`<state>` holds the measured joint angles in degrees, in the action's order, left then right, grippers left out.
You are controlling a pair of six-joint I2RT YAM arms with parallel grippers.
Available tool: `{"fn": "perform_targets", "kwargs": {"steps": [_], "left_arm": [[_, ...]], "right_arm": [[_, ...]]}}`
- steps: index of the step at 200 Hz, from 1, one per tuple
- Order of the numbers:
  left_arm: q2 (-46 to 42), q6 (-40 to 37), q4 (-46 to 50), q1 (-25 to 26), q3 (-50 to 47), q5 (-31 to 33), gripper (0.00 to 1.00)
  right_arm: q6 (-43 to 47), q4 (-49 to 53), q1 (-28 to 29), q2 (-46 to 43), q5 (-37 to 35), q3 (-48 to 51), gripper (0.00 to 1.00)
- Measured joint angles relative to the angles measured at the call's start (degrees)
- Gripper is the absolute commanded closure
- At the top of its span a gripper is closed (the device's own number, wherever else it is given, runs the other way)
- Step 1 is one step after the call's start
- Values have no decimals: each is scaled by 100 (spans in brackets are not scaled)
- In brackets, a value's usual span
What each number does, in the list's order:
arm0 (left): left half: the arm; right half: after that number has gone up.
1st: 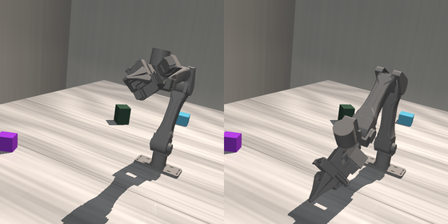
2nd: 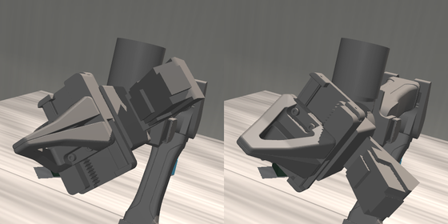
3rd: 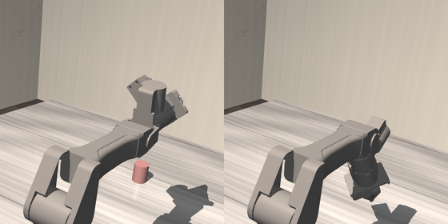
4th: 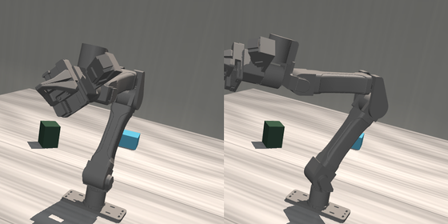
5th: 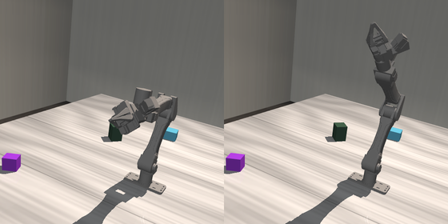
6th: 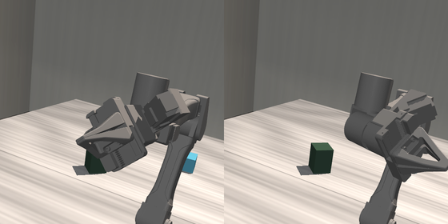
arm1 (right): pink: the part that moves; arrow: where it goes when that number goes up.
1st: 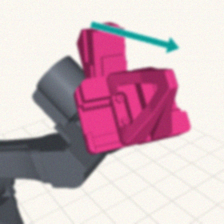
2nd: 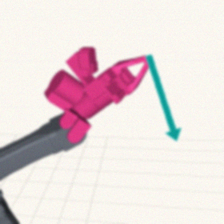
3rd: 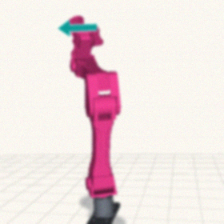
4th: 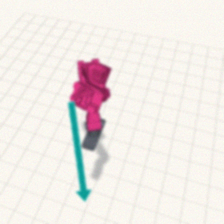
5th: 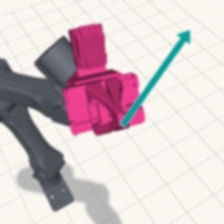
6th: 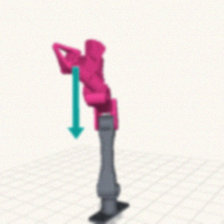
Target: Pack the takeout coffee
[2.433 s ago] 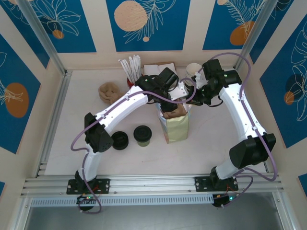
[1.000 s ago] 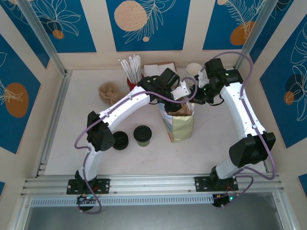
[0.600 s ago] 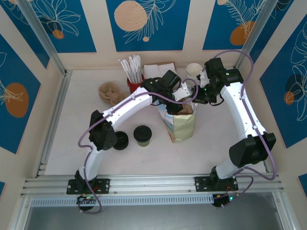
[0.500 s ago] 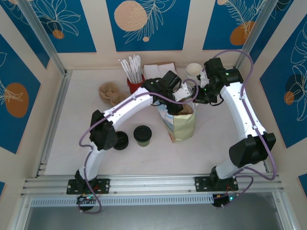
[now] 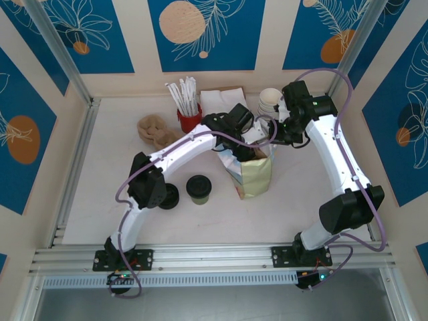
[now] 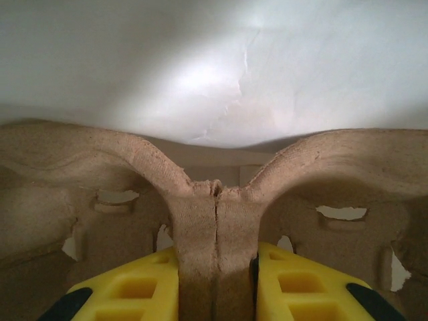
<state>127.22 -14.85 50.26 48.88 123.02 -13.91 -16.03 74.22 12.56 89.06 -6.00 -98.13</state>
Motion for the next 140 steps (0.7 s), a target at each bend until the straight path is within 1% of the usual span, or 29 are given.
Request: {"fn": "perform_targets", "kwargs": {"steps": [60, 140], "left_arm": [[31, 105, -37, 0, -131, -4, 73], [52, 238, -262, 0, -323, -2, 73]], "right_arm": [[-87, -9, 20, 0, 15, -2, 98], [-197, -26, 20, 0, 24, -2, 98]]}}
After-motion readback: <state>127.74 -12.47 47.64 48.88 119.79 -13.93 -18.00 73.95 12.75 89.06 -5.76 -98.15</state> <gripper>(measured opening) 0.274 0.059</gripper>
